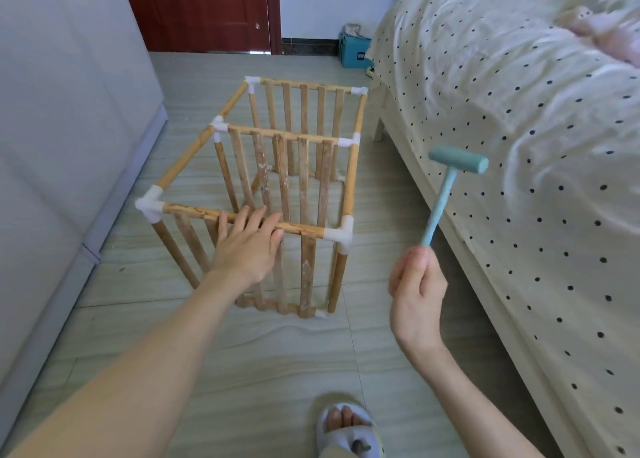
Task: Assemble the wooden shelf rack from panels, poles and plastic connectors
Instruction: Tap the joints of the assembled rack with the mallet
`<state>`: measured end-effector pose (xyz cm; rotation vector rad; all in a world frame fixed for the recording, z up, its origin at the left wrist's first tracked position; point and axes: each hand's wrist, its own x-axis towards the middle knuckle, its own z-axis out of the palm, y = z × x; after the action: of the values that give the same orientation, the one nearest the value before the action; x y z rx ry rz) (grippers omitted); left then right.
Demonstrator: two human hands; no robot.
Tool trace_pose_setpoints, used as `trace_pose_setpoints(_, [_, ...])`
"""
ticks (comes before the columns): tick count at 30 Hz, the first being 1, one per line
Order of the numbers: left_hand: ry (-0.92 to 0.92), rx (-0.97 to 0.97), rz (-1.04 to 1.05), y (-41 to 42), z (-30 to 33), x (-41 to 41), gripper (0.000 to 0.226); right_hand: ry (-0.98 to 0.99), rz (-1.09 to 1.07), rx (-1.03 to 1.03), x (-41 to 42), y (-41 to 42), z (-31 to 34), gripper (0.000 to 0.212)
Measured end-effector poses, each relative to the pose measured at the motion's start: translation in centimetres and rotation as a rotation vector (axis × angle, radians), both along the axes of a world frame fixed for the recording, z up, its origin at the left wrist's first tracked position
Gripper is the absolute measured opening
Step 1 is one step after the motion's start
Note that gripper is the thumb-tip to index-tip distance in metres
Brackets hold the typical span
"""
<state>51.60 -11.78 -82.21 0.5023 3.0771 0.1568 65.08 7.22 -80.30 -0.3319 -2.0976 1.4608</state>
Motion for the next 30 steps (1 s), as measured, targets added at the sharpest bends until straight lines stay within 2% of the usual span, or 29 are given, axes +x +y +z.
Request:
trace_pose_setpoints(2, [0.029,-0.025,-0.002,0.0,0.3,0.1,0.046,-0.389,0.142,0.167,0.5,-0.4,-1.7,0.039])
trace_pose_setpoints(3, [0.054,-0.048,-0.006,0.0,0.3,0.1,0.045,-0.498,0.179,0.232,0.9,-0.3,-2.1,0.04])
trace_pose_setpoints(4, [0.082,-0.071,-0.011,0.0,0.3,0.1,0.044,-0.454,0.158,0.23,0.9,0.0,-2.2,0.041])
trace_pose_setpoints(7, [0.145,-0.112,-0.041,0.2,0.5,0.2,0.042,0.001,-0.023,0.03,0.7,0.2,-0.9,0.039])
trace_pose_setpoints(8, [0.154,-0.126,-0.054,0.3,0.6,0.3,0.042,0.055,-0.032,-0.013,0.6,0.3,-1.0,0.038])
trace_pose_setpoints(9, [0.16,-0.143,-0.065,0.6,0.8,0.5,0.041,-0.007,-0.024,-0.029,0.5,0.3,-1.4,0.04])
trace_pose_setpoints(11, [0.167,-0.185,-0.085,1.2,1.0,0.8,0.04,-0.314,0.02,-0.035,0.8,0.1,-3.1,0.043])
trace_pose_setpoints(12, [0.172,-0.208,-0.101,1.7,1.0,0.9,0.039,-0.372,0.009,-0.129,0.9,0.4,-3.8,0.043])
trace_pose_setpoints(13, [0.174,-0.224,-0.12,2.3,1.0,1.0,0.039,-0.362,-0.009,-0.289,0.8,0.9,-4.1,0.043])
trace_pose_setpoints(15, [0.162,-0.228,-0.157,3.6,1.0,1.2,0.042,-0.221,-0.054,-0.659,0.5,2.2,-3.2,0.042])
trace_pose_setpoints(18, [0.148,-0.183,-0.194,4.9,0.5,1.5,0.048,0.038,-0.127,-1.02,0.0,4.0,-2.7,0.043])
trace_pose_setpoints(19, [0.126,-0.15,-0.187,5.0,0.2,1.6,0.051,0.029,-0.105,-1.104,0.0,4.1,-3.1,0.044])
trace_pose_setpoints(22, [0.12,-0.093,-0.176,4.7,-0.2,1.8,0.066,-0.28,0.085,-1.148,0.8,3.6,-4.4,0.045])
trace_pose_setpoints(23, [0.126,-0.091,-0.176,4.6,-0.2,1.8,0.071,-0.273,0.075,-1.168,1.1,3.9,-4.6,0.045])
trace_pose_setpoints(26, [0.12,-0.079,-0.165,4.7,-0.2,1.7,0.075,-0.041,-0.084,-1.26,1.5,5.5,-4.4,0.045])
trace_pose_setpoints(29, [0.11,-0.081,-0.169,4.7,-0.1,1.6,0.075,-0.235,0.064,-1.181,1.5,5.3,-3.8,0.045])
trace_pose_setpoints(30, [0.108,-0.081,-0.171,4.6,-0.1,1.6,0.075,-0.226,0.061,-1.174,1.4,5.3,-3.8,0.044])
